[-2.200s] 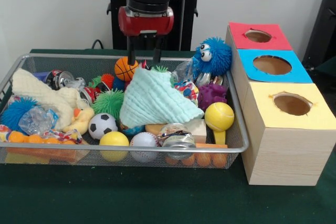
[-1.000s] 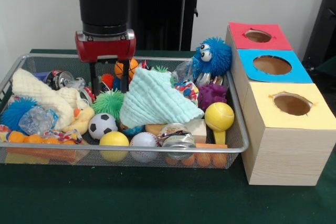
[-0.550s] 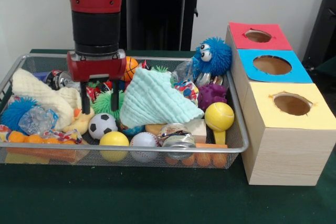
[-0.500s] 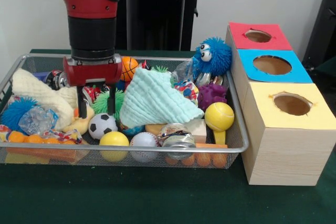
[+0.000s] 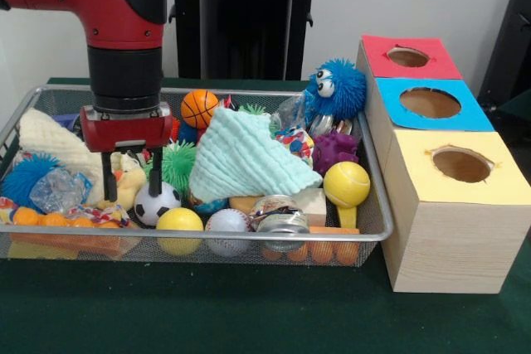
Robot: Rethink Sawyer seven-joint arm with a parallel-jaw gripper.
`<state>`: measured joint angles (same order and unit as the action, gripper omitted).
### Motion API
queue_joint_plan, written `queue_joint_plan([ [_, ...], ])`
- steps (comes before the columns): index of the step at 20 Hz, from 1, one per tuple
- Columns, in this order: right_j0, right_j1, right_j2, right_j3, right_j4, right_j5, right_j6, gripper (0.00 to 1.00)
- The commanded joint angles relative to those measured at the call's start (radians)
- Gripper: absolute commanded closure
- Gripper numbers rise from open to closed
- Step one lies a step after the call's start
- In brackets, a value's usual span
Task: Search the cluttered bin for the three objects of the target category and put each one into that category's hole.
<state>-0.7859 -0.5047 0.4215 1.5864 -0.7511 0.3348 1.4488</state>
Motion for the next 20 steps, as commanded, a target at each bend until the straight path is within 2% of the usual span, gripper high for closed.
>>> queue_joint_plan([
  [1,-0.007,0.083,0.024,-0.039,-0.128,0.022,-0.151,0.0],
  [4,-0.01,0.077,0.017,-0.032,-0.138,0.03,-0.146,0.0],
  [8,-0.02,0.055,0.019,-0.016,-0.113,0.109,-0.181,0.0],
  [13,0.001,0.082,0.003,-0.024,-0.104,0.151,-0.178,0.0],
  [16,0.006,0.094,-0.011,-0.015,-0.1,0.155,-0.157,0.0],
  [20,0.021,0.074,-0.032,0.004,-0.099,0.151,-0.124,0.0],
])
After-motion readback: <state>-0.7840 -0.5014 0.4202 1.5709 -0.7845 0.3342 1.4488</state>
